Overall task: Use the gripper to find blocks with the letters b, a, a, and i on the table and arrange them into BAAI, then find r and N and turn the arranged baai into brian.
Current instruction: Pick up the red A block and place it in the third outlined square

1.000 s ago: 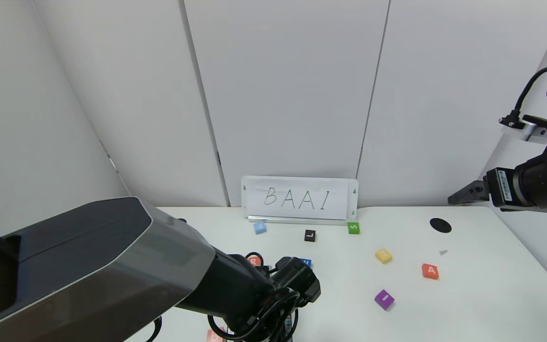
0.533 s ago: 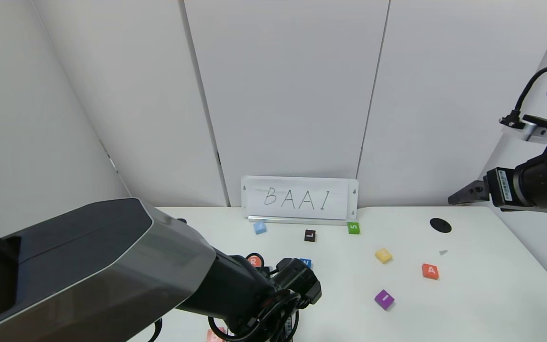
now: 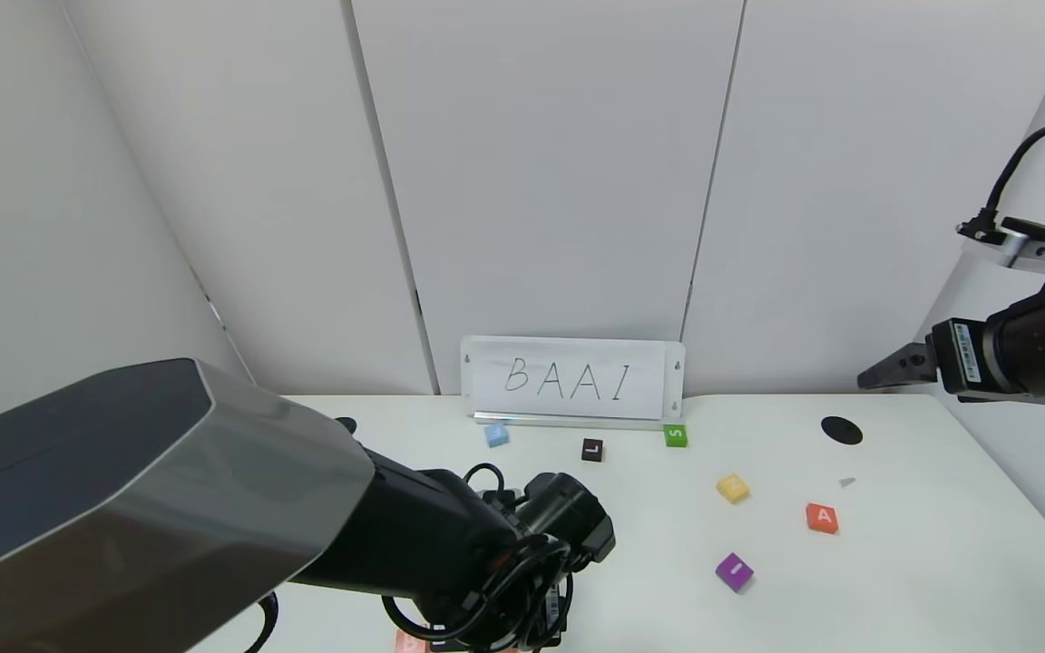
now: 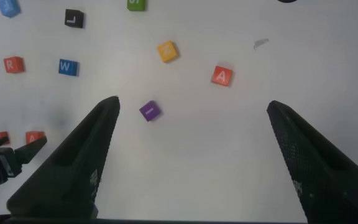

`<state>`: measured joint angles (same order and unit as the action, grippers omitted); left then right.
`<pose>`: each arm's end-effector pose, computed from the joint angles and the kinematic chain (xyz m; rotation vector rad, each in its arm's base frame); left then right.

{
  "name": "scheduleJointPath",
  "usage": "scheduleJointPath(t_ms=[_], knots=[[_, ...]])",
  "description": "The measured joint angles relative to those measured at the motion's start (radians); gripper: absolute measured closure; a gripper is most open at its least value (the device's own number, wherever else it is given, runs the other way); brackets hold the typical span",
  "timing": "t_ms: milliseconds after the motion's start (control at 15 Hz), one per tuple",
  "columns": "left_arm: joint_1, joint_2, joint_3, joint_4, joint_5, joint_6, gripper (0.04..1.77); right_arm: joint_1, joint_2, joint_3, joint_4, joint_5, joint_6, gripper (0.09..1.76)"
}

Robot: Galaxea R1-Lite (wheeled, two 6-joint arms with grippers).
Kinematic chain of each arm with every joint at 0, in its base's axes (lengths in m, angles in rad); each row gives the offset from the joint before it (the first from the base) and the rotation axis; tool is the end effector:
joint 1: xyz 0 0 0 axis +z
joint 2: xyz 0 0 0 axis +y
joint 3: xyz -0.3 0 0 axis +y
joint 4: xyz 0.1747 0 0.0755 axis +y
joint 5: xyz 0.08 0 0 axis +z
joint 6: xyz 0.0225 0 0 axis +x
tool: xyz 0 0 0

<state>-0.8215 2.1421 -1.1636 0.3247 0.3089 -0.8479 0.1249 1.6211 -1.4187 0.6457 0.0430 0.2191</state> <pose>0.2429 -0.2510 0.0517 -0.0431 1.1643 0.0571 0.2670 0.0345 0.2616 0.1706 0.8616 0.0641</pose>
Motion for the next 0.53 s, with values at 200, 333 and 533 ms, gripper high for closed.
scheduleJointPath(t_ms=[200, 333, 533], knots=[[0.007, -0.026, -0.041, 0.050, 0.000, 0.003, 0.21, -0.002, -0.004, -0.001, 0.000, 0.000, 0.000, 0.14], [0.014, -0.039, -0.084, 0.097, 0.000, 0.007, 0.18, -0.003, -0.006, -0.002, 0.000, 0.000, 0.000, 0.14], [0.018, -0.057, -0.129, 0.130, 0.000, 0.018, 0.15, -0.003, -0.007, -0.002, 0.000, -0.001, 0.000, 0.14]])
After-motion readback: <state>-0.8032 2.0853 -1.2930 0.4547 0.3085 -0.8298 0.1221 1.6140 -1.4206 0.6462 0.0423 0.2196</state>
